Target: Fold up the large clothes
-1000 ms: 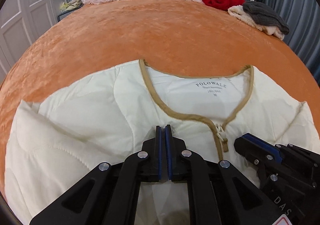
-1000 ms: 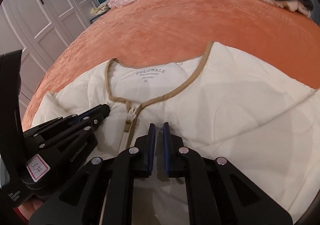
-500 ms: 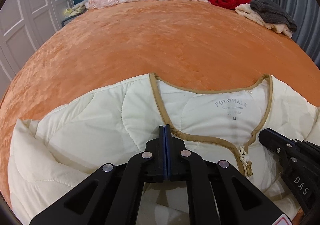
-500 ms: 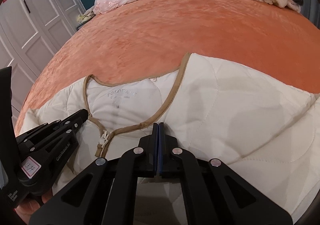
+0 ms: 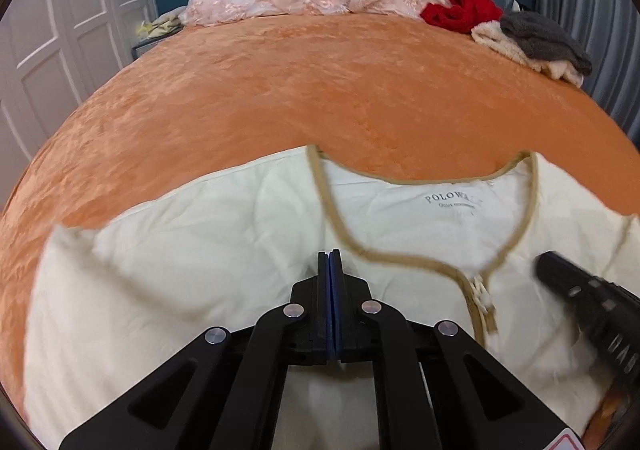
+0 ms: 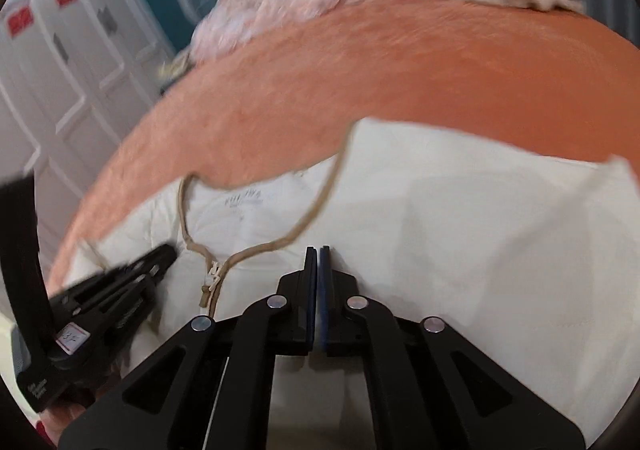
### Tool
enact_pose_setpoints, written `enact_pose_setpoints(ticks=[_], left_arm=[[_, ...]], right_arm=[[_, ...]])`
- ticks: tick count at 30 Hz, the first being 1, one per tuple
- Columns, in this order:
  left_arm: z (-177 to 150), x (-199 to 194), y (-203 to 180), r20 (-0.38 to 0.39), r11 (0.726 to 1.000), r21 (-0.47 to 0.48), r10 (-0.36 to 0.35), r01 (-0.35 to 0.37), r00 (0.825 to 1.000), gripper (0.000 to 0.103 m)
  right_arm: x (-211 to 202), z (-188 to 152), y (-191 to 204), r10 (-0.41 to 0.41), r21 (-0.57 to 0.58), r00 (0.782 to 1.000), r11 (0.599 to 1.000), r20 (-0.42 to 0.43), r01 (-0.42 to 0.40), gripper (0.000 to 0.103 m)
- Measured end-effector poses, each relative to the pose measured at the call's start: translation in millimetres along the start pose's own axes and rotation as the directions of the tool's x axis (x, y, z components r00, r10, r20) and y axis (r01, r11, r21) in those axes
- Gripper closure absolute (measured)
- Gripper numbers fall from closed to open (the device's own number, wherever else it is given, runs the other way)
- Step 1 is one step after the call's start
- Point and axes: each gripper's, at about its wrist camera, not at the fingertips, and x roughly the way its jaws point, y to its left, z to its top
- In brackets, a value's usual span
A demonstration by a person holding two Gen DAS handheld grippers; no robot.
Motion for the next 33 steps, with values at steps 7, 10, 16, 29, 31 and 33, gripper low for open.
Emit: enact_pose_setpoints(ticks=[7, 10, 16, 29, 31, 33], left_arm=[[-38, -66, 37, 0.006, 1.0, -0.01, 0.018, -0.018, 1.0, 0.095], [-66, -94, 59, -0.027, 0.999, -0.027, 0.027, -0.028, 0.999, 0.085], [-137, -190, 121, -0.025, 0.987, -0.159, -0.001, -0.003, 1.0, 0.035], [-287, -266, 182, -0.195, 0.865, -0.486, -0.244, 0.122, 0.95, 0.035], [-287, -267, 172, -0.173, 0.854, -0.501, -0.26, 0.143, 0.95, 0.035], [-284, -265, 164, -0.169, 0.855, -0.501, -0.252, 0.138, 0.953, 0.035]], right_arm=[[-56, -25, -21, -0.145, -0.103, 0.988, 0.985, -0.056, 0.139, 0.101], [-100, -43, -34, -0.196, -0.114, 0.98, 0.975, -0.041, 0.19, 0.083], [-221, -115, -85, -0.205, -0.06, 0.978, 0.978, -0.049, 0.202, 0.046], [-337, -265, -175, 0.027, 0.399, 0.987, 0.916, -0.158, 0.039, 0.033], [-334, -265, -171, 0.074, 0.425, 0.988, 0.905, -0.139, -0.008, 0.033], [-328, -264, -165, 0.104, 0.434, 0.985, 0.9, -0.14, -0.033, 0.037]])
